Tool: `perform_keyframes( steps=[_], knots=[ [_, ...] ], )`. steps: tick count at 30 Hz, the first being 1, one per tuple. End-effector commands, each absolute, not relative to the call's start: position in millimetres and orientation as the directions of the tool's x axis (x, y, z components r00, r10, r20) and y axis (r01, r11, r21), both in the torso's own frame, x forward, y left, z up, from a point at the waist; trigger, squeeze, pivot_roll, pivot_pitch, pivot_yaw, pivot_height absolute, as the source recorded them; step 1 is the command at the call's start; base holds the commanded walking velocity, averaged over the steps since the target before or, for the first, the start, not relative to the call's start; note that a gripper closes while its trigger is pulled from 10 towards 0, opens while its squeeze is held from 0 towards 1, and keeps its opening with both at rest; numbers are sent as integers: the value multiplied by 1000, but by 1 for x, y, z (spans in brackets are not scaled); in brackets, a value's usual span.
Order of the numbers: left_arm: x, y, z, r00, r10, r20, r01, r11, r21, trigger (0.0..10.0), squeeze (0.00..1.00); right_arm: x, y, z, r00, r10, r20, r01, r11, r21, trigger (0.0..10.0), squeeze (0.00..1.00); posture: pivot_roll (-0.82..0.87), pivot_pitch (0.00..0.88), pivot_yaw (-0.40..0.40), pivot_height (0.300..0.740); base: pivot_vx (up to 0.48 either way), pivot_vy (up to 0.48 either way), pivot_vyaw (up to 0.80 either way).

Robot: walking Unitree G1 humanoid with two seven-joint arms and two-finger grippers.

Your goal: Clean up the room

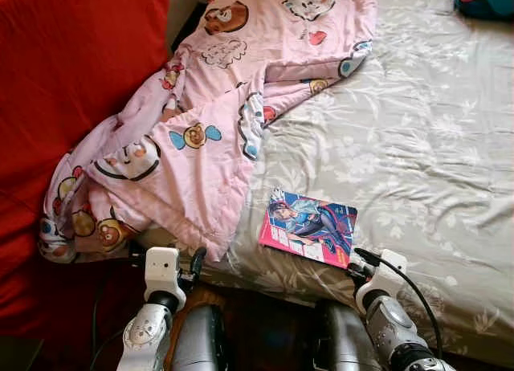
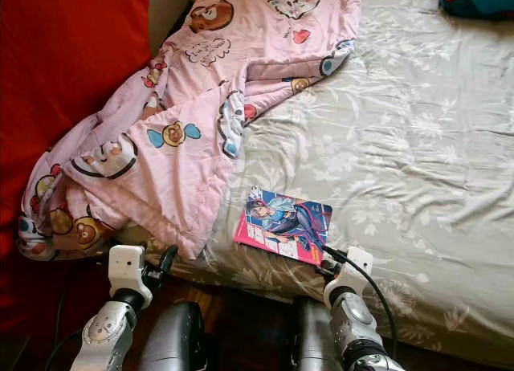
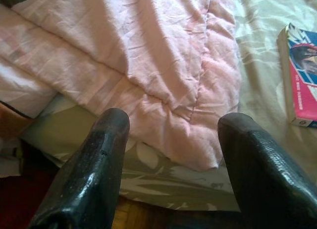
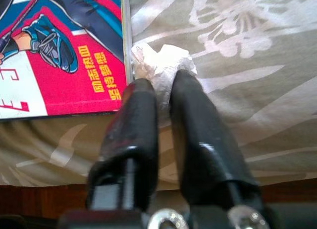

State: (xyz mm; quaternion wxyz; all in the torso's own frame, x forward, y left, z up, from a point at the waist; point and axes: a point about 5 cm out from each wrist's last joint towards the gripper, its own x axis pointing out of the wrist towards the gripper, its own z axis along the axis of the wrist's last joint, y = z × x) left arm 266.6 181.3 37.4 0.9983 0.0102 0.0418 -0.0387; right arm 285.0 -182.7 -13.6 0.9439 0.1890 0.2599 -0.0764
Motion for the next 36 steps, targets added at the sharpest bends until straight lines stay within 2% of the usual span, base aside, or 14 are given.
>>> perform_keyframes(
  steps=[1, 11, 20, 28, 32, 36],
  knots=[
    [258, 186, 29, 989, -75, -127, 80, 996, 32, 10000, 0, 278, -177, -21, 835, -31, -549, 238, 920, 310, 0, 0, 13, 289, 79, 630, 0, 0, 0],
    [260, 186, 31, 988, -83, -131, 89, 995, 41, 10000, 0, 275, -176, -24, 831, -31, -555, 244, 918, 313, 0, 0, 12, 280, 90, 630, 0, 0, 0],
    [260, 186, 29, 987, -75, -141, 81, 996, 38, 10000, 0, 276, -186, -20, 851, -92, -517, 282, 911, 302, 0, 0, 1, 272, 83, 630, 0, 0, 0],
    [256, 194, 19, 985, -6, -172, 10, 1000, 19, 10000, 0, 270, -197, -11, 908, -204, -366, 304, 922, 239, 0, 0, -28, 265, 65, 630, 0, 0, 0],
    [252, 198, 12, 980, 25, -199, -22, 1000, 16, 10000, 0, 262, -189, -7, 950, -168, -265, 225, 953, 202, 0, 0, -42, 263, 55, 630, 0, 0, 0],
    [247, 202, 4, 971, 49, -235, -49, 999, 8, 10000, 0, 255, -185, -9, 956, -140, -257, 190, 965, 181, 0, 0, -61, 257, 49, 630, 0, 0, 0]
  ],
)
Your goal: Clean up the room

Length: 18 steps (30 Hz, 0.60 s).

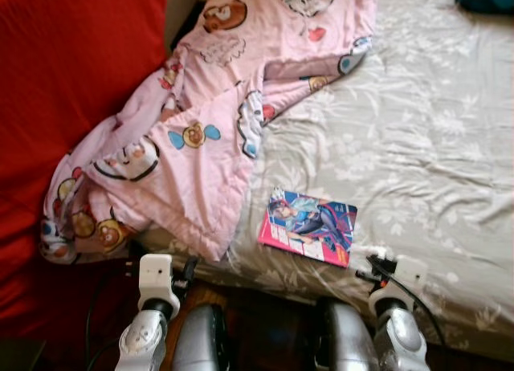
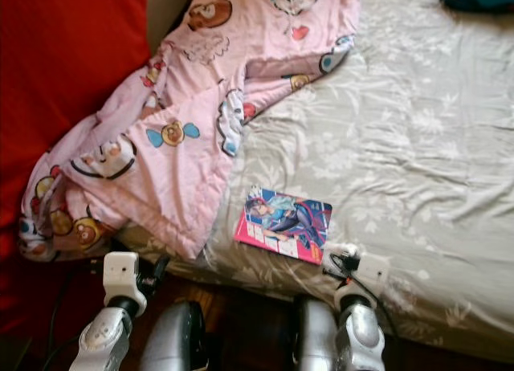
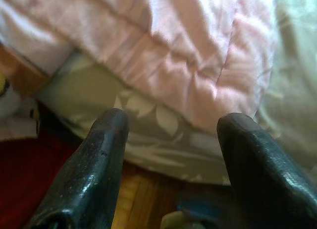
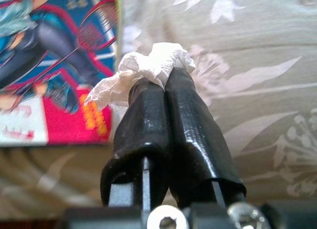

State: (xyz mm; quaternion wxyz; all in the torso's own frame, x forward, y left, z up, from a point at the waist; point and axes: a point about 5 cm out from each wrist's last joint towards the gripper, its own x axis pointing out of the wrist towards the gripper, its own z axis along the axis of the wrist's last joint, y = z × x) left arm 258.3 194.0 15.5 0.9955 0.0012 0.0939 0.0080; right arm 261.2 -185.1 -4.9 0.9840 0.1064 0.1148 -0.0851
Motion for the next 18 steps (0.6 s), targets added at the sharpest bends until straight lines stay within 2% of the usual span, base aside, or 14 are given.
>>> perform_keyframes(
  steps=[1, 2, 5, 13, 18],
  knots=[
    [247, 202, 4, 970, 51, -238, -51, 999, 8, 10000, 0, 254, -185, -9, 957, -139, -254, 188, 966, 178, 4431, 0, -61, 257, 49, 630, 0, 0, 0],
    [245, 204, 1, 966, 62, -251, -62, 998, 5, 10000, 0, 252, -185, -11, 957, -137, -257, 184, 968, 171, 10000, 0, -68, 254, 45, 630, 0, 0, 0],
    [237, 207, -11, 949, 88, -303, -92, 996, 0, 10000, 0, 245, -189, -14, 953, -144, -267, 194, 966, 170, 10000, 0, -72, 250, 40, 630, 0, 0, 0],
    [232, 209, -22, 928, 105, -357, -111, 994, 5, 10000, 0, 246, -192, -22, 932, -115, -344, 167, 978, 126, 10000, 0, -71, 228, 33, 670, 0, 0, 0],
    [229, 213, -33, 894, 122, -432, -130, 991, 12, 10000, 0, 247, -195, -29, 894, -111, -435, 168, 981, 95, 10000, 0, -92, 172, 40, 705, 0, 0, 0]
  ],
)
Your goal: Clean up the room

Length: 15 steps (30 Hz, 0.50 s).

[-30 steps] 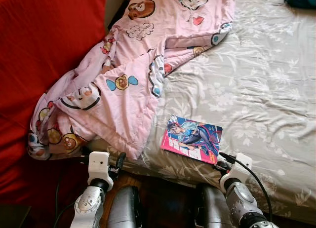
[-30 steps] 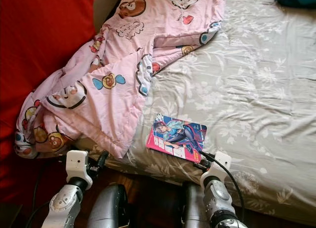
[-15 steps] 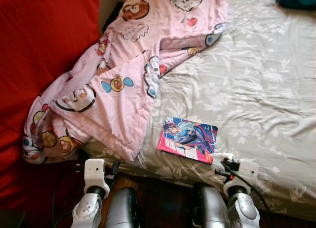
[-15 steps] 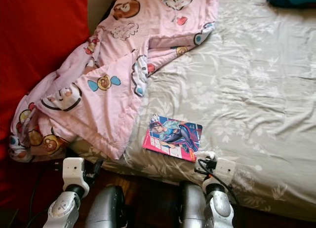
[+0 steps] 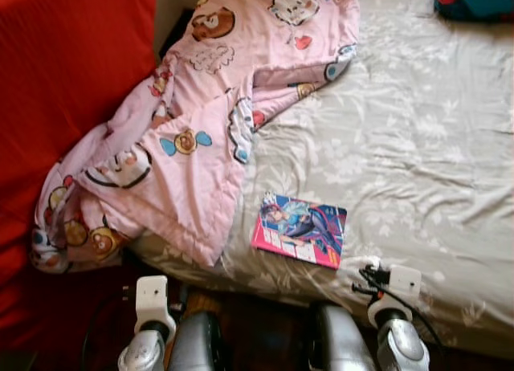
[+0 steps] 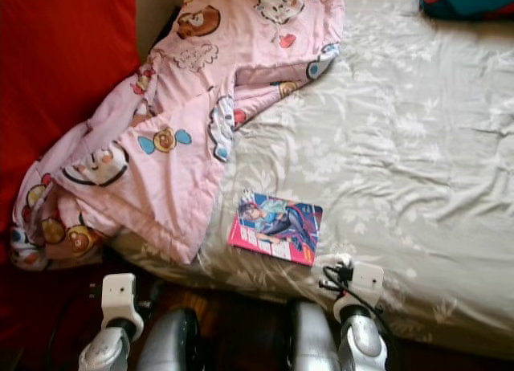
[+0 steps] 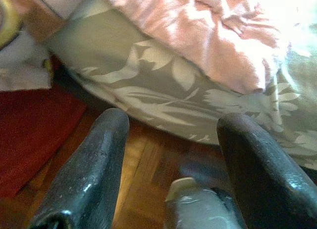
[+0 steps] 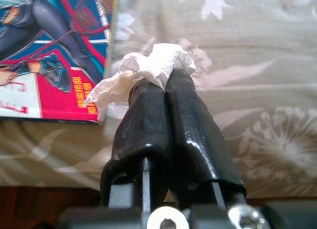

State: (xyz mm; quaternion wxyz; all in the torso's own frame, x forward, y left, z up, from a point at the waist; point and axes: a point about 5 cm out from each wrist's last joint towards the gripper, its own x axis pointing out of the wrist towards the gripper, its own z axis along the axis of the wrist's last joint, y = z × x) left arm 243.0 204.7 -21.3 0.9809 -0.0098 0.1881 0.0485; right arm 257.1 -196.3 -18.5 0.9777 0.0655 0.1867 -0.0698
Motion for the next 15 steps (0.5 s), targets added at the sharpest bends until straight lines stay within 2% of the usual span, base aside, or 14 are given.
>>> perform_keyframes(
  steps=[1, 5, 8, 12, 15],
  knots=[
    [229, 213, -34, 890, 124, -440, -131, 991, 14, 10000, 0, 247, -196, -30, 889, -110, -445, 166, 982, 90, 10000, 0, -95, 164, 40, 710, 0, 0, 0],
    [230, 212, -37, 871, 135, -473, -153, 988, -1, 10000, 0, 242, -196, -37, 857, -102, -504, 156, 986, 65, 10000, 0, -103, 133, 40, 735, 0, 0, 0],
    [230, 211, -38, 864, 135, -486, -155, 988, -2, 10000, 0, 240, -196, -40, 842, -95, -531, 148, 987, 58, 10000, 0, -105, 117, 38, 735, 0, 0, 0],
    [227, 209, -45, 831, 144, -537, -164, 986, 11, 10000, 0, 227, -197, -53, 783, -73, -618, 96, 995, 4, 10000, 0, -114, 55, 26, 735, 0, 0, 0],
    [225, 206, -49, 811, 151, -565, -173, 985, 15, 10000, 0, 211, -208, -62, 744, -75, -664, 104, 995, 3, 10000, 0, -111, 28, 16, 735, 0, 0, 0]
  ],
)
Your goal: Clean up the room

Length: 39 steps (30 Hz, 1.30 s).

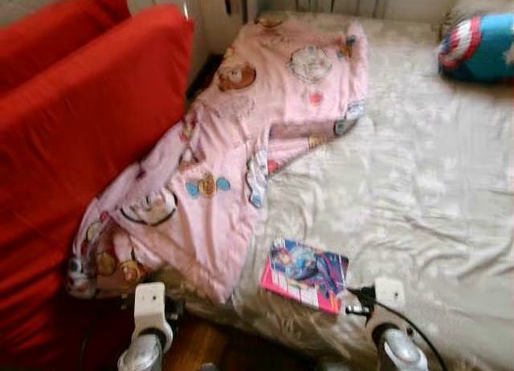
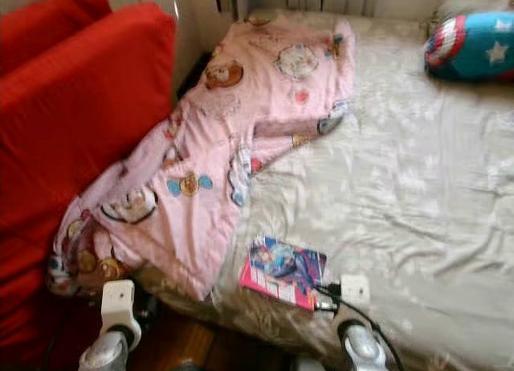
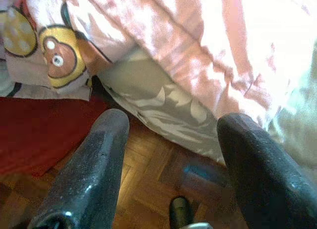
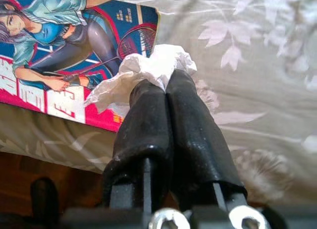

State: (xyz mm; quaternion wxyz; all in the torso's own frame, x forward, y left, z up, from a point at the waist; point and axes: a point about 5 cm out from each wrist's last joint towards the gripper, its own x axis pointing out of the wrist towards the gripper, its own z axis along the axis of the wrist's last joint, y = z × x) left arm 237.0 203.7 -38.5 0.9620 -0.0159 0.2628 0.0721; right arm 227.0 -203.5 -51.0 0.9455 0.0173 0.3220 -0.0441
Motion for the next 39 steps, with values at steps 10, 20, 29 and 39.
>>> perform_keyframes(
  steps=[10, 20, 29, 39],
  knots=[
    [211, 205, -61, 747, 177, -641, -199, 979, 39, 10000, 0, 192, -226, -70, 672, -103, -733, 114, 993, -34, 10000, 0, -88, 5, -4, 735, 0, 0, 0],
    [202, 211, -67, 706, 196, -680, -210, 976, 63, 10000, 0, 202, -220, -67, 669, -102, -736, 79, 995, -66, 10000, 0, -93, 4, 23, 735, 0, 0, 80],
    [197, 214, -70, 683, 200, -703, -219, 974, 64, 10000, 0, 204, -215, -68, 658, -93, -747, 74, 996, -58, 10000, 0, -86, 0, 30, 735, 0, 0, 800],
    [194, 214, -71, 669, 198, -716, -215, 974, 69, 10000, 0, 205, -216, -67, 662, -90, -744, 70, 996, -59, 10000, 0, -84, 3, 35, 735, 0, 0, 800]
  ],
)
